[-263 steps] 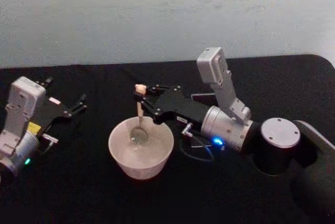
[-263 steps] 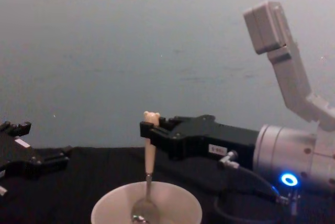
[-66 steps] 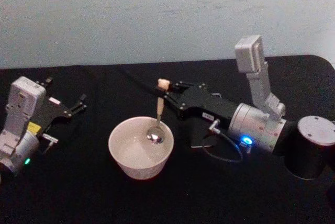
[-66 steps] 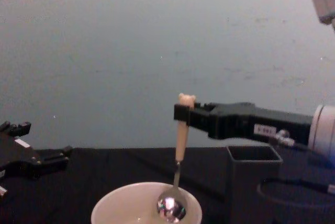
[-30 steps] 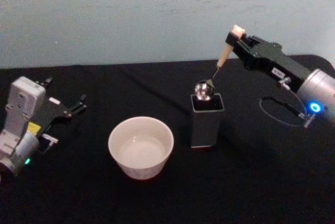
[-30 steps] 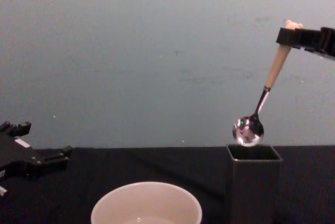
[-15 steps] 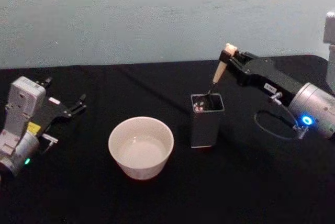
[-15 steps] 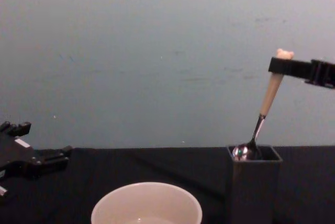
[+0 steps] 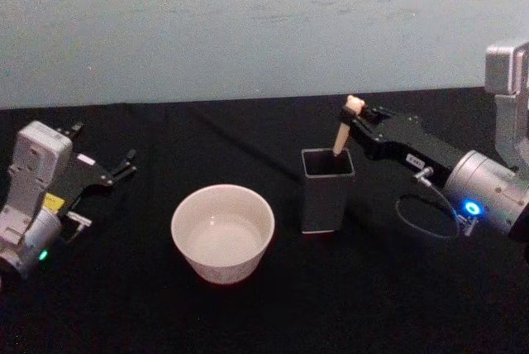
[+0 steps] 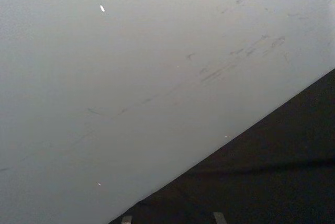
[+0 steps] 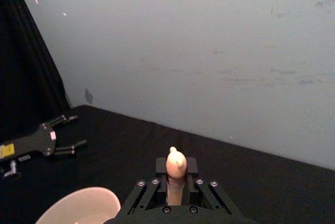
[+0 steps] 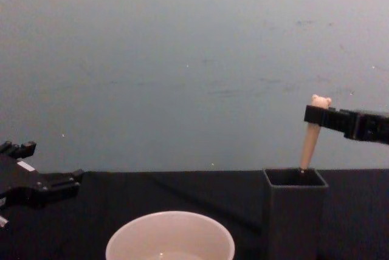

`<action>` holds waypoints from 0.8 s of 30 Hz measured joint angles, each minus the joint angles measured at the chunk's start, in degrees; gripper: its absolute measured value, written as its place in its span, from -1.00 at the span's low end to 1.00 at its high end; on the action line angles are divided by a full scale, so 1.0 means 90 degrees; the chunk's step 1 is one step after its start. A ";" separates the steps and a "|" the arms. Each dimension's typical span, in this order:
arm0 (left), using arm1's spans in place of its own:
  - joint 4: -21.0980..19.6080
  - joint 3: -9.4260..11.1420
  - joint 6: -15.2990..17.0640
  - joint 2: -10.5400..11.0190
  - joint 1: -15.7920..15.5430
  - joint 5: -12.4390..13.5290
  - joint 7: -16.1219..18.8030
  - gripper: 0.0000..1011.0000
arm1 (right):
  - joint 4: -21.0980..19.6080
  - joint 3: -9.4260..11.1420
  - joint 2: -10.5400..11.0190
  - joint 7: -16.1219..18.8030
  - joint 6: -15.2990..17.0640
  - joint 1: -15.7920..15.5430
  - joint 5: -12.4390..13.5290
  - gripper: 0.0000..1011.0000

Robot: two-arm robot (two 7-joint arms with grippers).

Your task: Pick up the stirring spoon with one hand, stir inside the cup, then place it back in its original position.

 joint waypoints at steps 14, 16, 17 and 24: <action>0.0000 0.0000 0.0000 0.0000 0.0000 0.0000 0.0000 0.98 | 0.0281 -0.0046 -0.0162 -0.0016 0.0108 0.0007 -0.0271 -0.58; 0.0000 0.0000 0.0000 0.0000 0.0000 0.0000 0.0000 0.98 | 0.0323 -0.0054 -0.0187 -0.0016 0.0126 0.0016 -0.0312 -0.58; 0.0000 0.0000 0.0000 0.0000 0.0000 0.0000 0.0000 0.98 | 0.0335 -0.0057 -0.0196 -0.0017 0.0133 0.0018 -0.0326 -0.58; 0.0000 0.0000 0.0000 0.0000 0.0000 0.0000 0.0000 0.98 | 0.0444 -0.0077 -0.0262 -0.0016 0.0185 0.0043 -0.0455 -0.58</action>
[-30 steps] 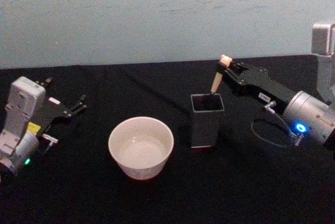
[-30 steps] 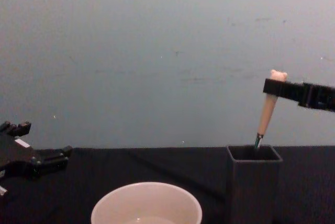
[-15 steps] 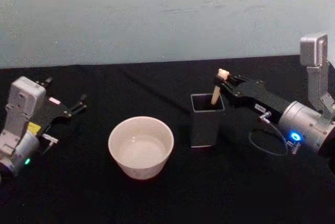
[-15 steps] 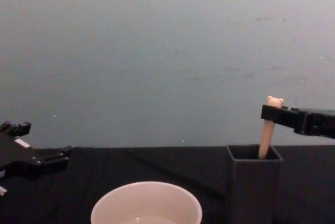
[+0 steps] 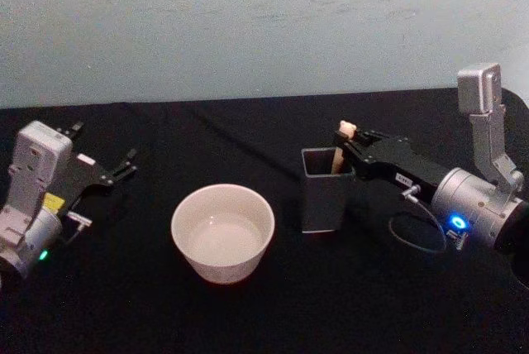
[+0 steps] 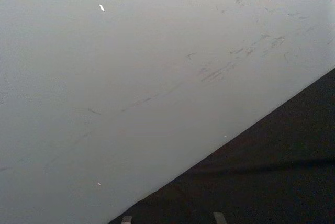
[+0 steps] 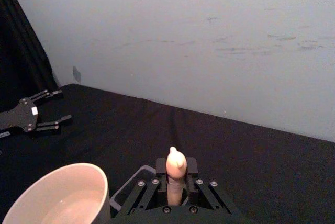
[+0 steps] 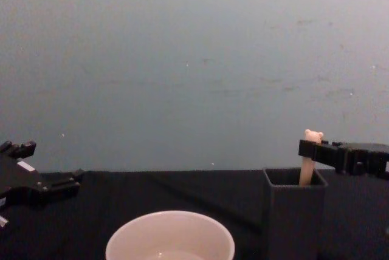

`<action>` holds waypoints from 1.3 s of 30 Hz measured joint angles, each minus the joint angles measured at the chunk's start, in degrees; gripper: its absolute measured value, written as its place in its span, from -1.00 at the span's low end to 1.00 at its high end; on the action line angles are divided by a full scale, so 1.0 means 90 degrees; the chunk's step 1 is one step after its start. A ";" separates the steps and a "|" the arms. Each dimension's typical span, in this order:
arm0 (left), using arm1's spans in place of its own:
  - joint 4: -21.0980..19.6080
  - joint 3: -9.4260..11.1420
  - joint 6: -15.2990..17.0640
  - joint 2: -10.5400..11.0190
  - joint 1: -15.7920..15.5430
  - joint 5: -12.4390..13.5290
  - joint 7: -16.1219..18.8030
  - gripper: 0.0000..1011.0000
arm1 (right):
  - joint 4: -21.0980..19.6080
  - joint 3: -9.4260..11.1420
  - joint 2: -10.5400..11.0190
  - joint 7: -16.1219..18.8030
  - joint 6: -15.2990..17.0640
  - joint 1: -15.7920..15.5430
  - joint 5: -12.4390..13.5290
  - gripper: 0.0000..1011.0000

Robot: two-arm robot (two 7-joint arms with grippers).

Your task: Pick up the stirring spoon with one hand, stir inside the cup, then place it back in its original position.

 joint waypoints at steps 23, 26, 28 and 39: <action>0.0000 0.0000 0.0000 0.0000 0.0000 0.0000 0.0000 0.98 | 0.0051 -0.0030 -0.0036 0.0036 0.0073 0.0034 -0.0156 -0.58; 0.0000 0.0000 0.0000 0.0000 0.0000 0.0000 0.0000 0.98 | 0.0049 -0.0029 -0.0034 0.0035 0.0072 0.0034 -0.0152 -0.58; 0.0000 0.0000 0.0000 0.0000 -0.0001 0.0000 0.0000 0.98 | 0.0049 -0.0028 -0.0033 0.0034 0.0071 0.0034 -0.0149 -0.58; 0.0000 0.0000 0.0000 0.0000 0.0000 0.0000 0.0000 0.98 | 0.0045 -0.0023 -0.0031 0.0032 0.0064 0.0034 -0.0138 -0.03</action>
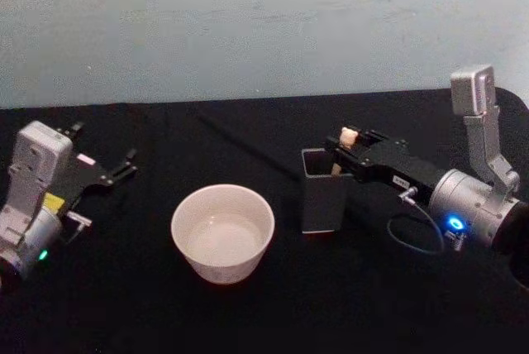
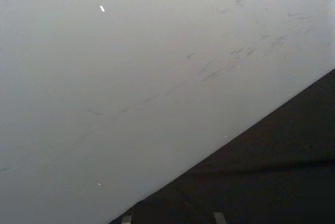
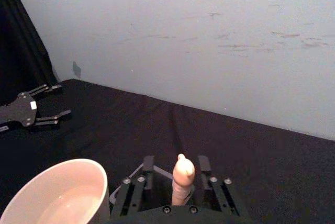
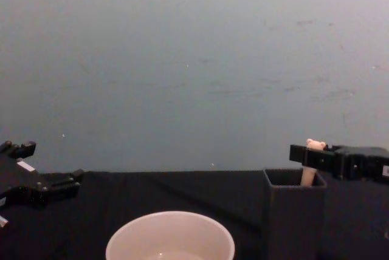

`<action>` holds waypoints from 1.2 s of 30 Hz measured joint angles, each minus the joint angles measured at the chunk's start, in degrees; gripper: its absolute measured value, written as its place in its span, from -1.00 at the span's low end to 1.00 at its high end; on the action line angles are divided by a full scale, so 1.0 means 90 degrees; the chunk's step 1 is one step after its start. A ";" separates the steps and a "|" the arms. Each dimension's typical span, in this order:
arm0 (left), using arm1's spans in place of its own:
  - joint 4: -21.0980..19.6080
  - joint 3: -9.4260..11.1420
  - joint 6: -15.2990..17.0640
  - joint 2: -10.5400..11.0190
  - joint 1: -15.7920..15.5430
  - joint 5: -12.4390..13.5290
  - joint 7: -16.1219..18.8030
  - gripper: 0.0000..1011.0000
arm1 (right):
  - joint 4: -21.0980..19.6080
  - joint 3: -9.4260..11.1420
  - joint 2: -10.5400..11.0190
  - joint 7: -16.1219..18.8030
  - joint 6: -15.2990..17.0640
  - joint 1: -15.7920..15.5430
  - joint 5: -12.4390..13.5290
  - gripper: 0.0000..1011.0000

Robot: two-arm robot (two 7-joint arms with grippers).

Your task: Pick up the stirring spoon with one hand, stir inside the cup, then place it back in its original position.

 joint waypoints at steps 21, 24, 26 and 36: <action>0.0000 0.0000 0.0000 0.0000 0.0000 0.0000 0.0000 0.98 | -0.0058 0.0032 -0.0047 -0.0099 -0.0198 -0.0055 -0.0167 0.98; 0.0000 0.0000 0.0000 0.0000 0.0000 0.0000 0.0000 0.98 | -0.0101 0.0108 -0.0133 -0.0217 -0.0412 -0.0080 -0.0324 0.98; 0.0000 0.0000 0.0000 0.0000 0.0000 0.0000 0.0000 0.98 | -0.0129 0.0189 -0.0207 -0.0313 -0.0560 -0.0088 -0.0384 0.98; 0.0000 0.0000 0.0000 0.0000 0.0000 0.0000 0.0000 0.98 | 0.0017 0.0614 -0.0879 -0.1886 -0.1793 -0.0120 -0.1584 0.98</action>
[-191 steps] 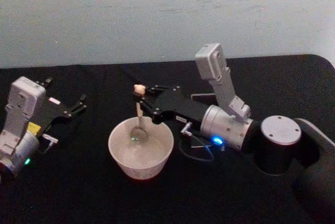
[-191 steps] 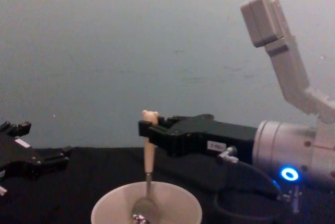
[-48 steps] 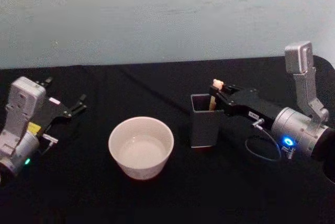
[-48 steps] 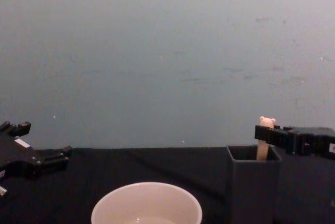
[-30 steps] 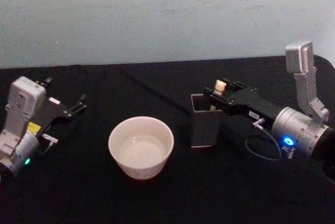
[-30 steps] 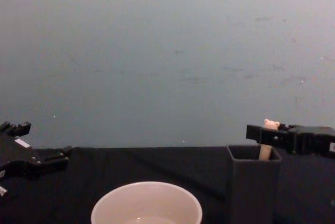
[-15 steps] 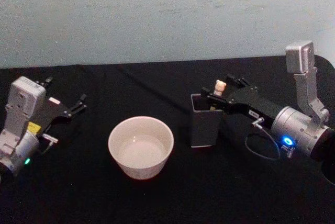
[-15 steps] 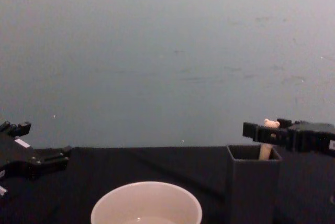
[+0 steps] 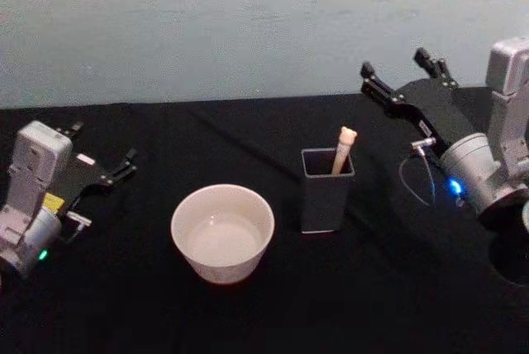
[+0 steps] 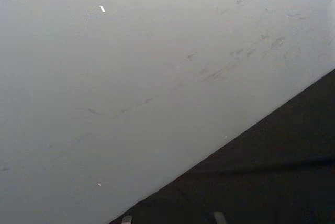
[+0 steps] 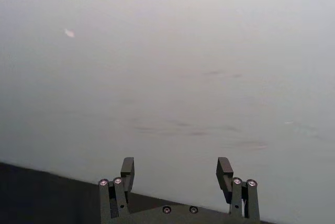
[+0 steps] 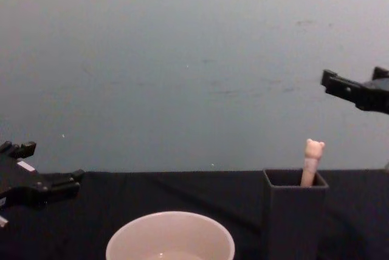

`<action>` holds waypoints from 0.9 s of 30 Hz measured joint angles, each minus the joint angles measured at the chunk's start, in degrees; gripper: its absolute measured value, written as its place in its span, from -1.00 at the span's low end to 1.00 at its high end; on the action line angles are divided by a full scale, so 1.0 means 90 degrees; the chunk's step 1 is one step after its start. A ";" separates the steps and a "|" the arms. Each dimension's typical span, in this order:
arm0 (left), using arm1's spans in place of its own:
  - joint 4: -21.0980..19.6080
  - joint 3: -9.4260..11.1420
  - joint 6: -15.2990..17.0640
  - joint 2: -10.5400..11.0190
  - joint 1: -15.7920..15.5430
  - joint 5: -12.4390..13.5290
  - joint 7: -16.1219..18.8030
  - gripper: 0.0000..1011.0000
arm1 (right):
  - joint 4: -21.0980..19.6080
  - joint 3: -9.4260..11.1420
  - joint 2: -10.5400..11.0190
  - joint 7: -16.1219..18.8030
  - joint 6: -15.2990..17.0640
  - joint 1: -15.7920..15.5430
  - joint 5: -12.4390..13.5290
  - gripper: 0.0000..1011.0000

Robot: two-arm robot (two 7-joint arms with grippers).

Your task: Pick up the stirring spoon with one hand, stir inside the cup, then place it back in its original position.

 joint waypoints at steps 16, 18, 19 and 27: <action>0.0000 0.0000 0.0000 0.0000 0.0000 0.0000 0.0000 0.98 | 0.0943 -0.0157 -0.0064 -0.0852 0.0153 -0.0362 -0.1502 0.98; 0.0000 0.0000 0.0000 0.0000 0.0000 0.0000 0.0000 0.98 | 0.1000 -0.0157 -0.0086 -0.0846 0.0219 -0.0361 -0.1523 0.98; 0.0000 0.0000 0.0000 0.0000 0.0000 0.0000 0.0000 0.98 | 0.1031 -0.0156 -0.0100 -0.0832 0.0253 -0.0354 -0.1527 0.98; 0.0000 0.0000 0.0000 0.0000 0.0000 0.0000 0.0000 0.98 | 0.1109 -0.0145 -0.0131 -0.0780 0.0332 -0.0320 -0.1538 0.98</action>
